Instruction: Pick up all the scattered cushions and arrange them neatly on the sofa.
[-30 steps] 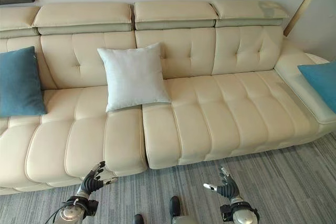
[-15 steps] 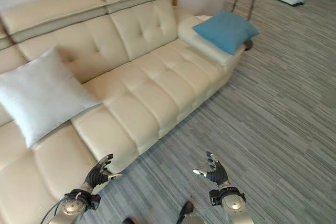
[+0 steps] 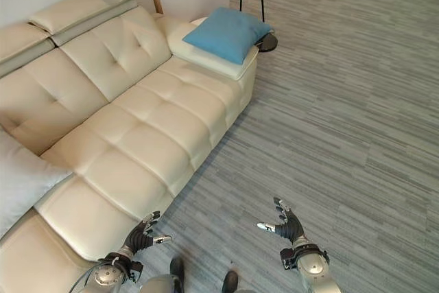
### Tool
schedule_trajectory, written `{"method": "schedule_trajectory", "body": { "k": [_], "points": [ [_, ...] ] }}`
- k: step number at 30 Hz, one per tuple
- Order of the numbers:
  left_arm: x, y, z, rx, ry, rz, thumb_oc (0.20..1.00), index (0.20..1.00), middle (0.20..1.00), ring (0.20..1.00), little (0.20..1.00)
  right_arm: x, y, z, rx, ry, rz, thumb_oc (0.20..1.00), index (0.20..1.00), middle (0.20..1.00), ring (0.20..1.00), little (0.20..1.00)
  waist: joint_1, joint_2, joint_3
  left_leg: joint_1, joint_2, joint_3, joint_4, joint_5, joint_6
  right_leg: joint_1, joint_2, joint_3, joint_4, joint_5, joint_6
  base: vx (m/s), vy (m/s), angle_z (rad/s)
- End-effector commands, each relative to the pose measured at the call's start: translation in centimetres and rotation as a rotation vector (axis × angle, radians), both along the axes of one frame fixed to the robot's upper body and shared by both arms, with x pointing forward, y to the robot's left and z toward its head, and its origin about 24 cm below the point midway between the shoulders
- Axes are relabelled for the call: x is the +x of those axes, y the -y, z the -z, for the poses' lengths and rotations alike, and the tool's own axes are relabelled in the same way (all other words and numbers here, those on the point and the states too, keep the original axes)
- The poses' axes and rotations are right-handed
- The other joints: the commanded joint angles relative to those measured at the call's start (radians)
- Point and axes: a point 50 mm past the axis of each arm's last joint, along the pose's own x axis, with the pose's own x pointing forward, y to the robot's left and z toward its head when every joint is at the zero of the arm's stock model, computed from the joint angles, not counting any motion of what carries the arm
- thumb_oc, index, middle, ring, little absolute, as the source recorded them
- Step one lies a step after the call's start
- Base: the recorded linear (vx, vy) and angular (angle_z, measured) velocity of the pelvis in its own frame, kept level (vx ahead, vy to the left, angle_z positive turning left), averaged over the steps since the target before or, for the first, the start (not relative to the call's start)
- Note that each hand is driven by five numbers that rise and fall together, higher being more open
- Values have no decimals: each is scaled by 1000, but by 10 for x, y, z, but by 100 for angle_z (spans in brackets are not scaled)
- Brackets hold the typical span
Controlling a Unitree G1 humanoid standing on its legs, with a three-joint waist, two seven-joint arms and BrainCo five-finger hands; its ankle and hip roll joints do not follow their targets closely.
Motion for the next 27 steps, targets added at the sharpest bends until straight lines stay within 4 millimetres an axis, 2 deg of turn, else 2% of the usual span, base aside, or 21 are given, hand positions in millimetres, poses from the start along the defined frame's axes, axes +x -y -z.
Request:
{"method": "schedule_trajectory", "body": {
  "k": [1, 4, 9, 11, 12, 15, 16, 17, 19, 22, 25, 27],
  "points": [
    [8, -3, -14, 4, 83, 3, 1000, 1000, 1000, 1000, 1000, 18, 0, -21, 4, 122, -17, 1000, 1000, 1000, 1000, 1000, 53, -3, -2, 7, -3, 8, 29, 54, 41, -9, -34, 162, 165, -126, 128, 362, 110, -77],
    [5, -7, -11, 2, 66, -15, 1000, 1000, 1000, 1000, 1000, 18, -6, -20, 16, 121, -34, 1000, 1000, 1000, 1000, 1000, 56, -8, -23, 30, -23, 6, 53, 41, 67, 3, -53, 185, 207, -140, 145, 347, 155, -92],
    [10, -15, -15, 19, 84, -23, 1000, 1000, 1000, 1000, 1000, 29, -15, -27, 35, 155, -65, 1000, 1000, 1000, 1000, 1000, 56, -11, -40, 90, -47, 78, 64, -22, 115, -85, -129, 190, 400, -49, 213, 261, 150, -66],
    [13, -16, -17, 27, 94, -20, 1000, 1000, 1000, 1000, 1000, 32, -17, -30, 40, 175, -67, 1000, 1000, 1000, 1000, 1000, 52, -5, -42, 117, -49, 105, 63, -48, 124, -120, -164, 147, 437, -6, 230, 185, 88, -14],
    [14, -16, -19, 30, 101, -17, 1000, 1000, 1000, 1000, 1000, 33, -17, -31, 40, 180, -63, 1000, 1000, 1000, 1000, 1000, 47, -2, -40, 139, -49, 115, 56, -59, 124, -144, -176, 123, 436, 6, 227, 166, 60, 5],
    [14, -18, -20, 26, 105, -23, 1000, 1000, 1000, 1000, 1000, 34, -14, -33, 38, 187, -49, 1000, 1000, 1000, 1000, 1000, 39, 19, -37, 187, -34, 136, 38, -83, 115, -181, -210, 32, 373, -9, 208, 186, -12, -13],
    [12, -18, -19, 25, 99, -22, 1000, 1000, 1000, 1000, 1000, 35, -13, -33, 37, 188, -40, 1000, 1000, 1000, 1000, 1000, 34, 25, -28, 219, -22, 149, 32, -101, 109, -207, -232, -11, 317, -5, 203, 220, -110, -7],
    [11, -18, -19, 25, 96, -21, 1000, 1000, 1000, 1000, 1000, 35, -13, -33, 35, 189, -36, 1000, 1000, 1000, 1000, 1000, 32, 23, -24, 232, -17, 155, 29, -105, 105, -213, -239, -27, 277, 13, 206, 206, -137, -19],
    [11, -20, -20, 31, 96, -21, 1000, 1000, 1000, 1000, 1000, 38, -15, -36, 26, 196, -49, 1000, 1000, 1000, 1000, 1000, 24, 20, -7, 275, -11, 161, 6, -123, 102, -263, -246, -9, 191, 70, 227, 202, -188, -40],
    [13, -19, -20, 34, 100, -24, 1000, 1000, 1000, 1000, 1000, 40, -17, -36, 21, 194, -62, 1000, 1000, 1000, 1000, 1000, 9, 21, 17, 317, -9, 151, 3, -147, 97, -336, -254, 33, 146, 118, 247, 202, -180, -39],
    [13, -20, -18, 41, 95, -24, 1000, 1000, 1000, 1000, 1000, 35, -16, -31, 26, 167, -63, 1000, 1000, 1000, 1000, 1000, -3, 11, 15, 370, -14, 130, 2, -184, 82, -336, -266, 46, 135, 138, 257, 277, -259, -1],
    [13, -18, -17, 35, 93, -24, 1000, 1000, 1000, 1000, 1000, 33, -15, -29, 27, 162, -59, 1000, 1000, 1000, 1000, 1000, -8, 7, 9, 374, -15, 119, 9, -189, 78, -334, -267, 55, 143, 144, 255, 164, -147, 20]
  ]
}}
